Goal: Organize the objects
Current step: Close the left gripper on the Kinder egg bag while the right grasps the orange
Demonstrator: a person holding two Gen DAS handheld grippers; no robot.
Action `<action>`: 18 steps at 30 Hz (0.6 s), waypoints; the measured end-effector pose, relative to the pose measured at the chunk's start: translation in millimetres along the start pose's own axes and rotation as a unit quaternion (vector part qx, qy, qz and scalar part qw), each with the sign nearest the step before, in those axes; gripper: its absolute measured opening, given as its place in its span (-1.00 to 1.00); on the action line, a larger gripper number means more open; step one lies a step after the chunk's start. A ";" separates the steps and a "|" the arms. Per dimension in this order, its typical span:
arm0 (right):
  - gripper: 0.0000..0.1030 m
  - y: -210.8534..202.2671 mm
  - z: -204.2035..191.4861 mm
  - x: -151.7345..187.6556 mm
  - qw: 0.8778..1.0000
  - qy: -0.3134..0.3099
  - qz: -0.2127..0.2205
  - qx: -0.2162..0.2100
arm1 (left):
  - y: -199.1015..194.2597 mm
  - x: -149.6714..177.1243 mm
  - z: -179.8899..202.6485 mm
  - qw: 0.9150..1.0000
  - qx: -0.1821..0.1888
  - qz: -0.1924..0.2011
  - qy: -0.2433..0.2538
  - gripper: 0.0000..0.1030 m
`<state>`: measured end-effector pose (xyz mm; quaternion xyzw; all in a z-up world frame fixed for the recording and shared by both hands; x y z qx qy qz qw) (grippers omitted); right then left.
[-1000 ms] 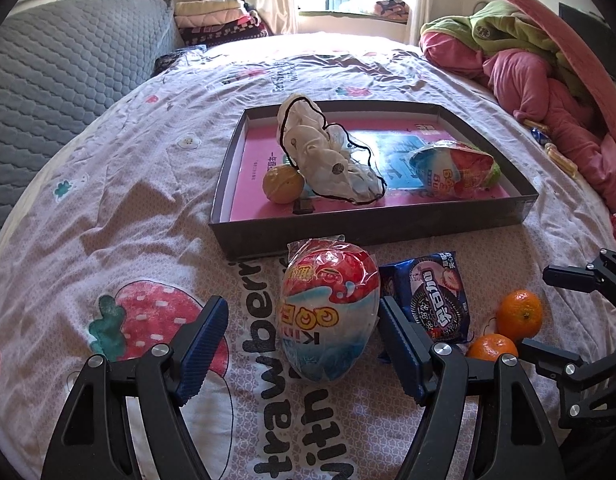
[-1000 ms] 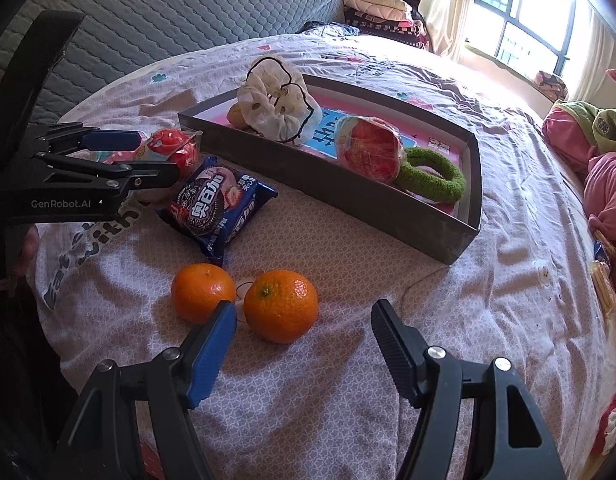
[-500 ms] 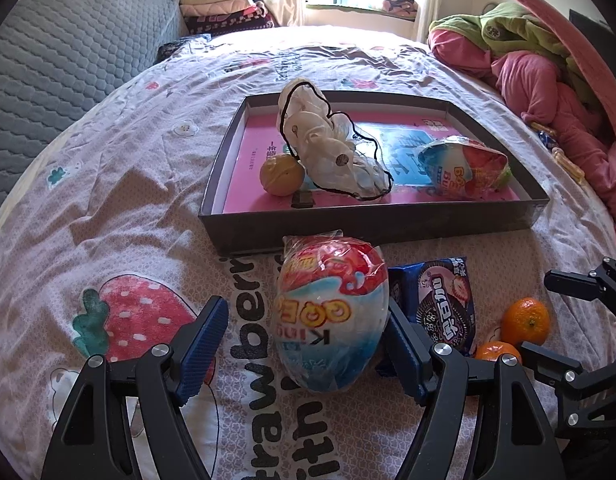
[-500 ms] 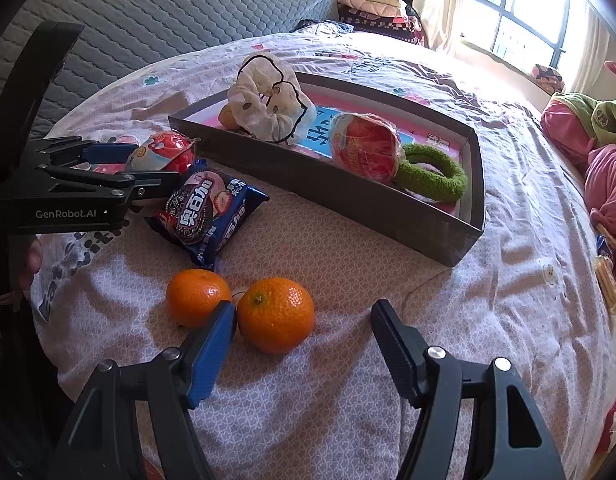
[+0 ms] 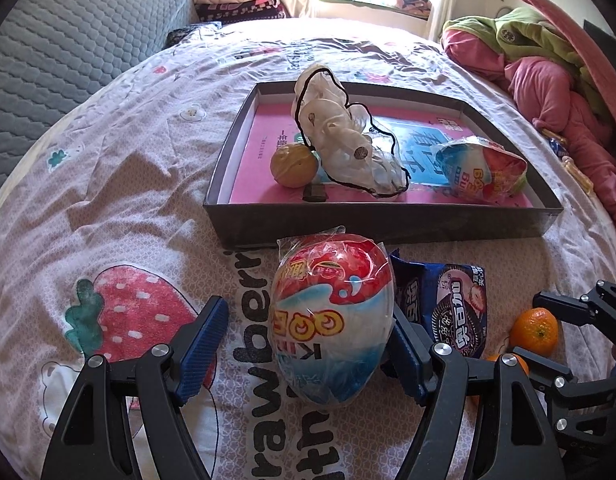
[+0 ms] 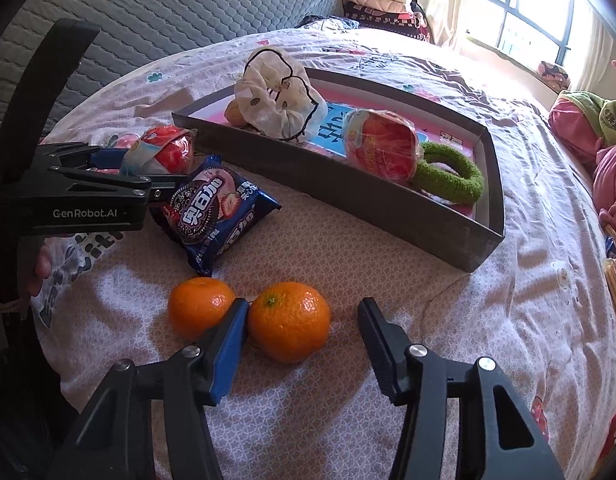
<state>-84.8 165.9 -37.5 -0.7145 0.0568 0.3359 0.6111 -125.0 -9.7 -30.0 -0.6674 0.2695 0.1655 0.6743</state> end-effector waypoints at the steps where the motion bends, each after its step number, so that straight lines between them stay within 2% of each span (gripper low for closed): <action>1: -0.04 -0.3 -0.4 -0.5 1.000 0.001 0.002 0.000 | 0.0 -0.3 0.1 1.000 0.001 0.000 0.000 0.50; 7: -0.21 0.9 -2.5 -1.9 1.000 0.004 -0.003 -0.009 | 1.5 0.0 -2.4 1.000 0.001 0.001 -0.005 0.50; 18: -0.23 0.0 -3.7 -2.7 1.000 0.005 -0.005 -0.003 | 4.8 -3.2 -2.0 1.000 -0.006 0.005 -0.013 0.45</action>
Point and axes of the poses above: each gripper's, at about its wrist camera, not at the fingertips, and y roughly the way its jaws point, z to its right, x to its underside, the point moved 3 cm from there along y, roughly the way its jaws point, and after that the axes turned 7 degrees about y, right-handed, at the moved point
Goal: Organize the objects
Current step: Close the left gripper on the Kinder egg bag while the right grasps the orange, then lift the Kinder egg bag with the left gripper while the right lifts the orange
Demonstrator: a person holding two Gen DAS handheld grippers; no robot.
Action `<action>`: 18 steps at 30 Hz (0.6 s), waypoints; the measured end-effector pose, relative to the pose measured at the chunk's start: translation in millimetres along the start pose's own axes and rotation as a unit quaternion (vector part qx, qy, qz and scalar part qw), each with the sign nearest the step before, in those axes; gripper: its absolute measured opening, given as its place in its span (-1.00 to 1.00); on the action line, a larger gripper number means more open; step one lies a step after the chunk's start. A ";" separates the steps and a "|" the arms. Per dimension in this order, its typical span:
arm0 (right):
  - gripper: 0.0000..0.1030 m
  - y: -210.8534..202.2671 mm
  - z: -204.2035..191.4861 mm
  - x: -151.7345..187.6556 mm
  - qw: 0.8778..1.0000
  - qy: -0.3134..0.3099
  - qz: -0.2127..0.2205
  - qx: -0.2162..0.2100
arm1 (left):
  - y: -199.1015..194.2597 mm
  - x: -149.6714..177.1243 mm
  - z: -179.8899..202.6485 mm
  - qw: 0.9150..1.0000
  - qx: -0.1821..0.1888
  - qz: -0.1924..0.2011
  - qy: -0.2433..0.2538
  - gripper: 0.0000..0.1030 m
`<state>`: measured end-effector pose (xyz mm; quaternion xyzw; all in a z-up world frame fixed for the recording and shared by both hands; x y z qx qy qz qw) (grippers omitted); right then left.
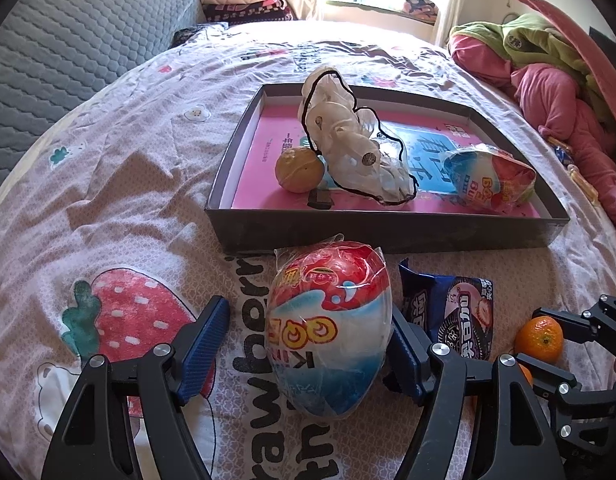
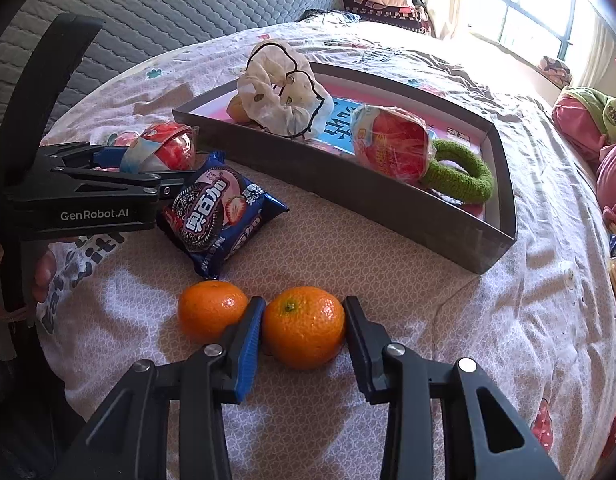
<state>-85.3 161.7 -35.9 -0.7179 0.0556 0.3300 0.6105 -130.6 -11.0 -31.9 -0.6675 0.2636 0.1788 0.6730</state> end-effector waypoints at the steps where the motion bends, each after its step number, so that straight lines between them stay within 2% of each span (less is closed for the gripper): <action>1: -0.23 -0.4 0.3 0.0 1.000 0.000 0.000 0.000 | 0.1 0.0 -0.1 1.000 0.001 0.000 0.000 0.40; 2: -0.23 -0.4 0.6 -0.4 1.000 0.000 0.001 0.001 | -0.3 0.0 0.1 1.000 0.001 0.001 0.000 0.36; 4: -0.23 -1.0 1.0 -1.0 1.000 0.001 0.003 0.003 | -1.6 -0.1 0.6 1.000 0.007 0.004 0.001 0.04; 12: -0.23 -4.6 6.5 -5.3 1.000 0.017 0.013 0.002 | -5.1 -0.7 -0.7 0.999 0.033 0.006 -0.012 0.02; 18: -0.24 -4.9 9.2 -7.1 1.000 0.026 0.016 0.003 | -11.7 -1.3 4.6 0.999 0.037 0.017 -0.004 0.02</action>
Point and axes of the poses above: each gripper's, at about its wrist camera, not at the fingertips, and y roughly the way its jaws point, z to its right, x to its underside, the point moved 3 cm from there along y, roughly the way its jaws point, and after that the axes turned 7 degrees about y, right-handed, at the moved point
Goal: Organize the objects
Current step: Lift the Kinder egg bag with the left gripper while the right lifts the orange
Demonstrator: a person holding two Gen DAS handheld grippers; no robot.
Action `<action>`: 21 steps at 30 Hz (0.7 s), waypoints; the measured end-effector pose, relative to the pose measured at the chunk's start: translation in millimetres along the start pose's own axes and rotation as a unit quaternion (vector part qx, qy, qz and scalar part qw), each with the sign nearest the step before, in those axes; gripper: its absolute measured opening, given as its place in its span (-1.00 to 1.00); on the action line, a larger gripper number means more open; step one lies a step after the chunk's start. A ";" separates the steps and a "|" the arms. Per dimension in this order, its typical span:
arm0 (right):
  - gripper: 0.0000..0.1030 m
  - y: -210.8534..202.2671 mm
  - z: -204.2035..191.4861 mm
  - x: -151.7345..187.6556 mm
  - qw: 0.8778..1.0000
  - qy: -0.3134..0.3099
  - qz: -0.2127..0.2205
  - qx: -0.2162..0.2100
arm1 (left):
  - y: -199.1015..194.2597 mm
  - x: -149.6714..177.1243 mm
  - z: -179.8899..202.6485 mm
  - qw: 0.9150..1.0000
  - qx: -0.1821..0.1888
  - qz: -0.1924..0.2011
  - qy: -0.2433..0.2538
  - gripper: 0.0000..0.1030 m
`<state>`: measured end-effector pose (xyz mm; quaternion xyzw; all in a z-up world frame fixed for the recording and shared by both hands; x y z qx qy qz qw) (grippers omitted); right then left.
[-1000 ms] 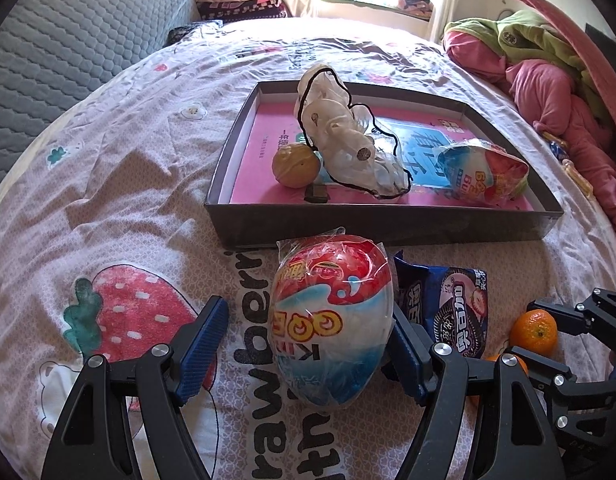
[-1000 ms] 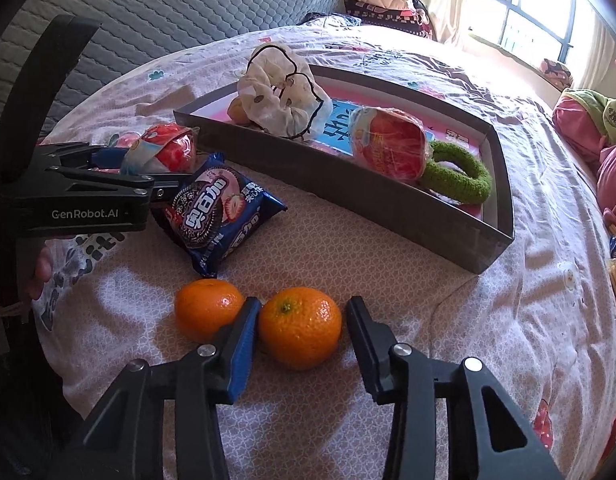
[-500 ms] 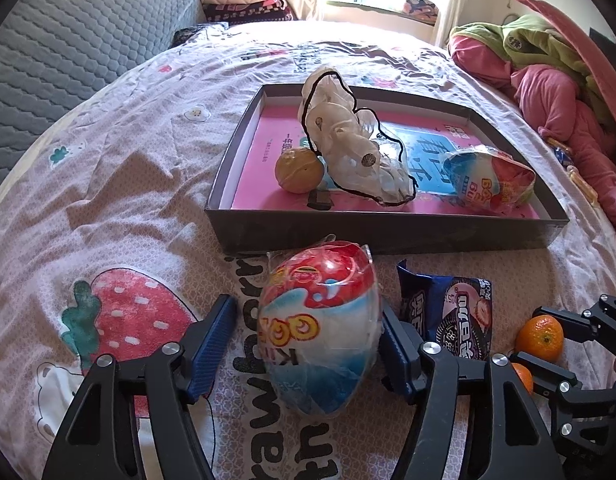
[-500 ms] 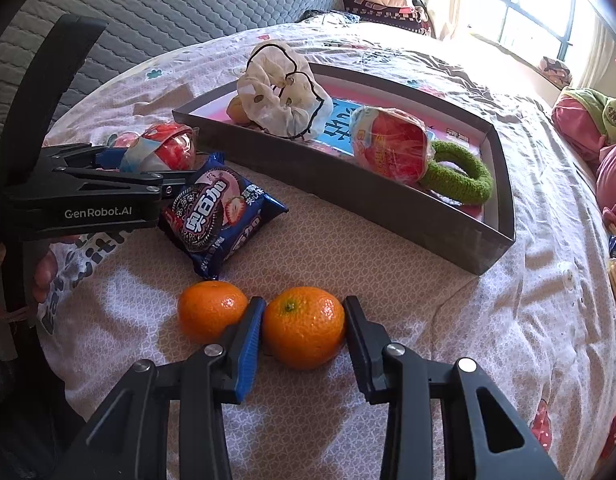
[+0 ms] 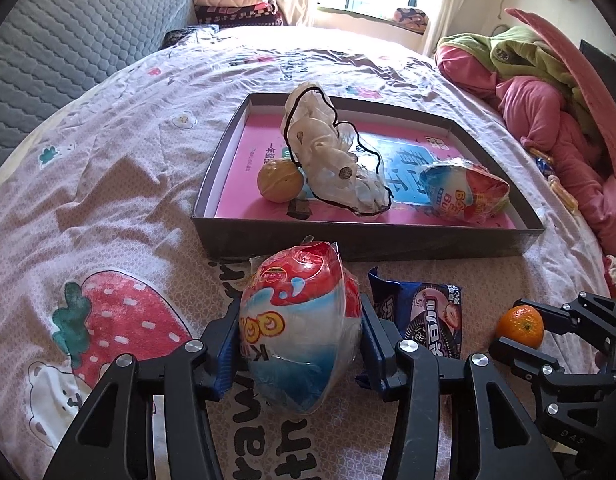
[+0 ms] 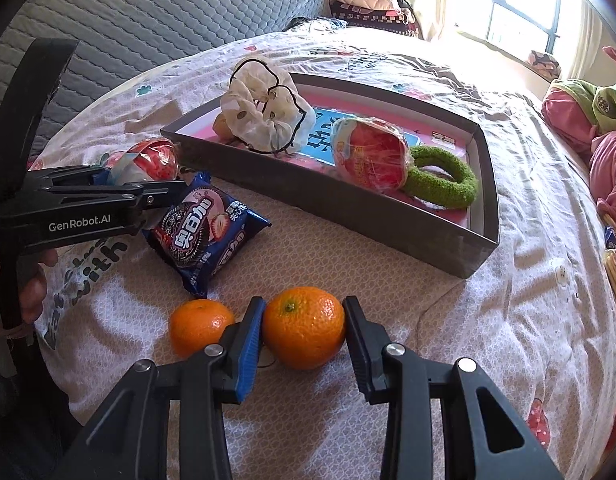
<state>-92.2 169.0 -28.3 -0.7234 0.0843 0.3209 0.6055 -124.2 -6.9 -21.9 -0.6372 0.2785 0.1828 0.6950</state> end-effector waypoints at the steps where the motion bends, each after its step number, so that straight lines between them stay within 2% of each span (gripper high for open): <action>1: -0.24 -0.8 0.0 -0.6 1.000 0.001 0.002 0.001 | -1.6 -0.4 1.3 1.000 0.000 0.002 0.002 0.02; 14: -0.24 -8.7 0.6 -11.9 0.999 0.019 0.033 0.002 | -21.7 -6.9 18.2 0.999 -0.014 0.039 0.022 0.02; 21: -0.24 -16.4 4.6 -18.4 0.998 0.037 0.056 0.000 | -27.4 -9.8 23.7 0.999 -0.009 0.049 0.024 0.02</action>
Point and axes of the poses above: each gripper's, at about its wrist camera, not at the fingertips, and y roughly the way its jaws point, z to its right, x to its underside, the point moved 3 cm from there along y, roughly the way its jaws point, and after that the axes turned 7 degrees about y, right-handed, at the moved point
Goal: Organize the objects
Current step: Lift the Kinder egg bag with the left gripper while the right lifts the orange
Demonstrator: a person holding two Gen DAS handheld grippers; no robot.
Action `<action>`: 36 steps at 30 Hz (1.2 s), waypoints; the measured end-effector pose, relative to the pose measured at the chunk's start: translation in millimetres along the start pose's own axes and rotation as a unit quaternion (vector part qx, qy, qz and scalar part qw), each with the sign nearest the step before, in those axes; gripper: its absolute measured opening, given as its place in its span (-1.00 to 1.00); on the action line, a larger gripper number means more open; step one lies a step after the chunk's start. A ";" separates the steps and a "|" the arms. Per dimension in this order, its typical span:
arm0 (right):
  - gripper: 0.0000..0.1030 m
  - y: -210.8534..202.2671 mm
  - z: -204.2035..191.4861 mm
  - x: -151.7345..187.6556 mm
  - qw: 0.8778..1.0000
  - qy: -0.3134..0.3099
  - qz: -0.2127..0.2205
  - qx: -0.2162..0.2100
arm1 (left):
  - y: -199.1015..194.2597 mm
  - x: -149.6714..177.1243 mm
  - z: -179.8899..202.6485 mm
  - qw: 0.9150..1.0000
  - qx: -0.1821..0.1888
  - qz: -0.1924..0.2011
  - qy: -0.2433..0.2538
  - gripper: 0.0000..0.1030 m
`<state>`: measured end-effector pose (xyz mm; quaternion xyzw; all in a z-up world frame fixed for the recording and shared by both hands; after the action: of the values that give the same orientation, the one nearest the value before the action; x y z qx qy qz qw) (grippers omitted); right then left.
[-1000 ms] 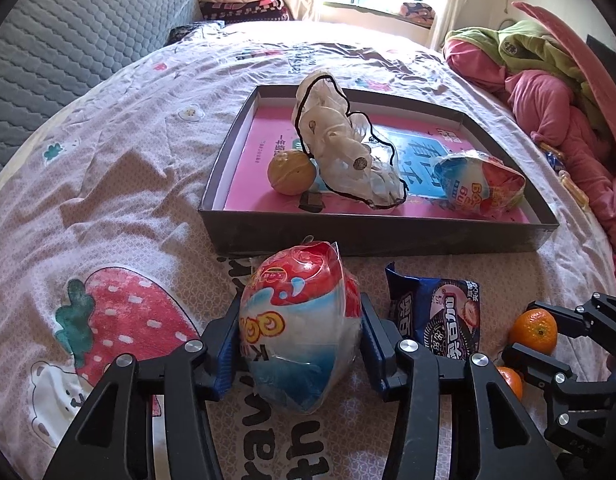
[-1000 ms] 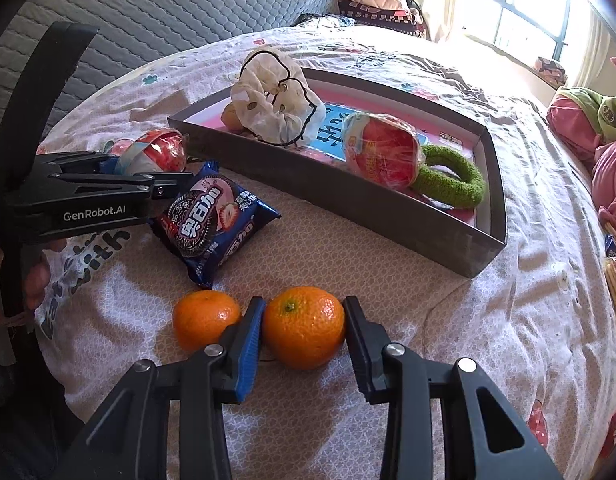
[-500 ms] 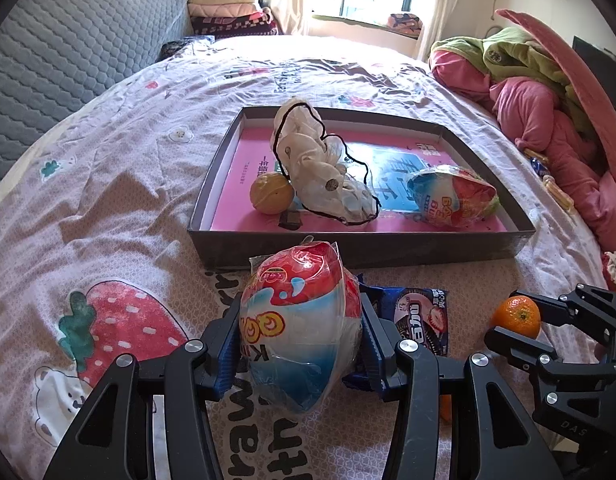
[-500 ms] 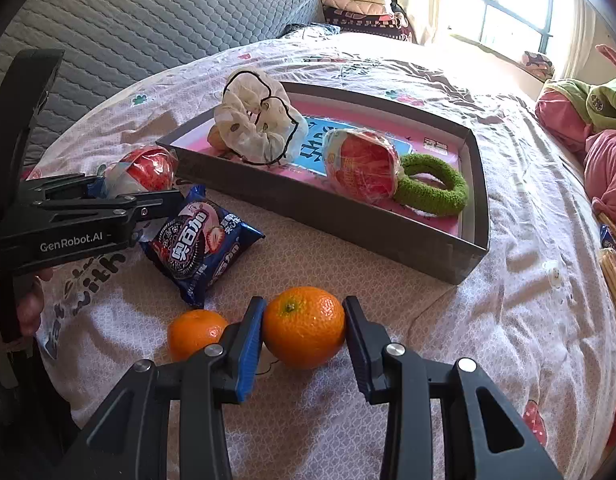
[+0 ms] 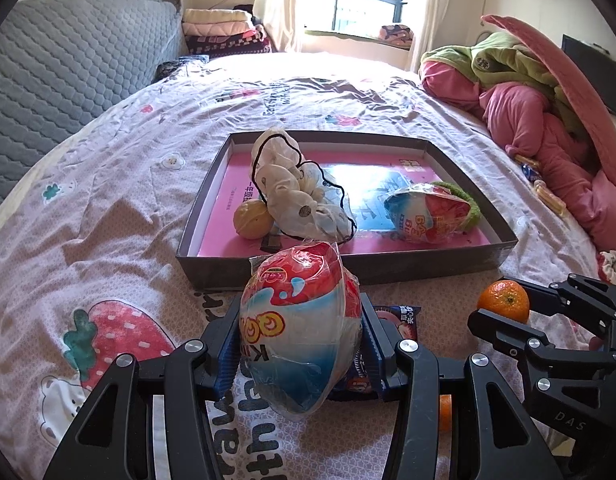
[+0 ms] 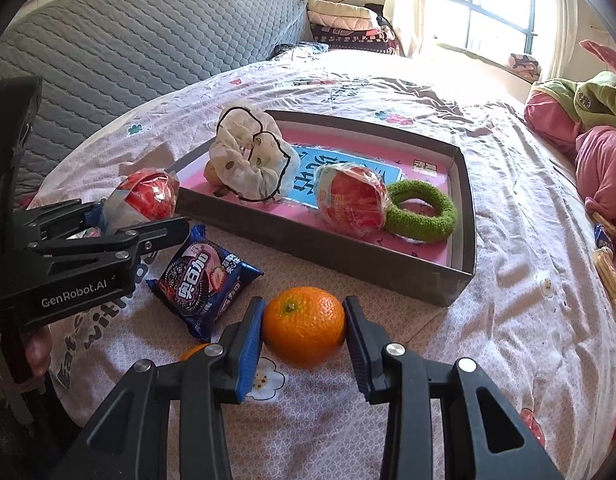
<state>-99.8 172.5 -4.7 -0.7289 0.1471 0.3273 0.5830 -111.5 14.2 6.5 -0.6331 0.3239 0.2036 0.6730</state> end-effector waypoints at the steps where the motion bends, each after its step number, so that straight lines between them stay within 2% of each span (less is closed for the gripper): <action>1: -0.24 -1.5 0.6 -1.3 1.000 0.003 0.005 0.001 | -0.3 -1.0 1.5 1.000 -0.001 0.002 0.002 0.02; 14: -0.24 -20.7 7.0 -21.9 0.997 0.040 0.068 -0.002 | -14.0 -14.1 9.1 0.999 -0.001 0.038 -0.005 0.02; 32: -0.24 -35.5 11.9 -41.6 0.992 0.062 0.113 0.005 | -25.3 -29.1 16.5 0.997 -0.007 0.073 -0.009 0.02; 36: -0.24 -41.7 11.7 -45.9 0.990 0.059 0.128 0.017 | -27.2 -35.1 16.9 0.997 -0.013 0.082 -0.008 0.02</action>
<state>-112.6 187.5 55.3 -0.7121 0.2789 0.3530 0.5390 -114.7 32.5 50.2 -0.6116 0.3667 0.2674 0.6481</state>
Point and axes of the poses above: each gripper's, at about its wrist camera, not at the fingertips, and y roughly the way its jaws point, z to its right, x to its underside, the point moved 3 cm from there along y, roughly the way its jaws point, and after that the axes turned 7 degrees about y, right-handed, at the moved point
